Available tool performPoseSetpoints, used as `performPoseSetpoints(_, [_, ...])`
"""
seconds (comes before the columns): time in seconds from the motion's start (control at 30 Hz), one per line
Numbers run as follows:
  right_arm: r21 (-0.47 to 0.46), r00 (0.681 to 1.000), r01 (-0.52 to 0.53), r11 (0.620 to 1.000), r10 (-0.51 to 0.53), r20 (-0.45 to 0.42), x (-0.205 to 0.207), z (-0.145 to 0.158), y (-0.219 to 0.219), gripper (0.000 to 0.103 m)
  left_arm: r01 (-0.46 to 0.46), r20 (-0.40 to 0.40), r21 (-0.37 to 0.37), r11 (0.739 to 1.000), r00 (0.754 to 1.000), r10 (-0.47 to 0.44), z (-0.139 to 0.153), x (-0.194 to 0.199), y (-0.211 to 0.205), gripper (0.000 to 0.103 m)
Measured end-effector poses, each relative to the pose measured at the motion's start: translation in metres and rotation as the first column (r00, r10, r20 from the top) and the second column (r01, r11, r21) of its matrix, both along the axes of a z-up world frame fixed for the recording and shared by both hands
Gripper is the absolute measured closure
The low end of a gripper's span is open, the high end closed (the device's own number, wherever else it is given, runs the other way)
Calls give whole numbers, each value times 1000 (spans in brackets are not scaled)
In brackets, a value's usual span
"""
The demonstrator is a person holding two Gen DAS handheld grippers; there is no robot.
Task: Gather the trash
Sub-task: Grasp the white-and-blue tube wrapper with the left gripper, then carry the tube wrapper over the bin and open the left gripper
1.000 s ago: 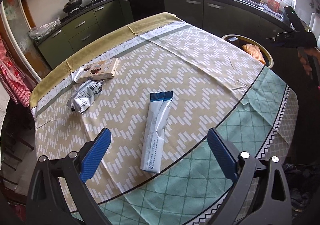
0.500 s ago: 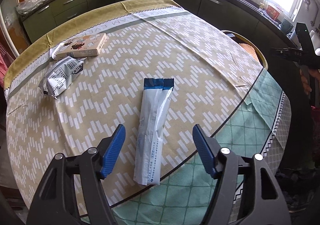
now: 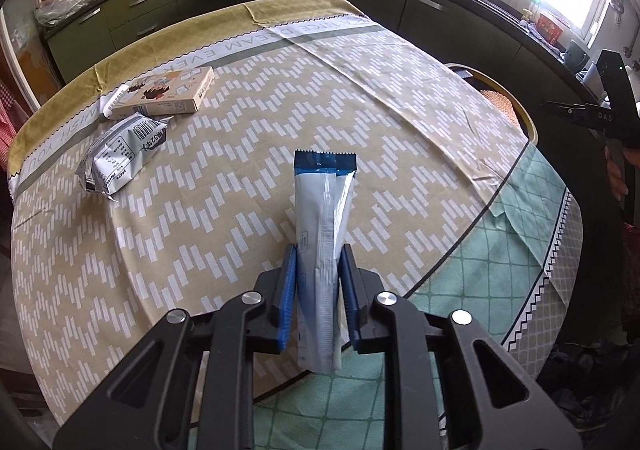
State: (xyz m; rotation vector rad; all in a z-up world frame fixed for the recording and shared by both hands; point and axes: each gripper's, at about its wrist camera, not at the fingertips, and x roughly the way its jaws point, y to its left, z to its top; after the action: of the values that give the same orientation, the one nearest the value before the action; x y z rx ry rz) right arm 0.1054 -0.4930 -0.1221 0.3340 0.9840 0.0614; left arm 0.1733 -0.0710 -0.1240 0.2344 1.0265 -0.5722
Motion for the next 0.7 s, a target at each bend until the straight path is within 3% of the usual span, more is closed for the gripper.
performPoseSetpoints(0.37, [80,998,23,997,-28,64,-30,13,-11,45,89,34,-20,996,995,-89,35,-7,-33,83])
performPoseSetpoints(0.57, [117,985,145,982,-155,77,-73,7,-54,43,218,42,-49,975,975,-216,63,1,-96,83])
performPoseSetpoints(0.7, [144,956,275,951,-286,64,-105,-6,-100,43,313,52,-79,946,949,-310,78,10,-158,83])
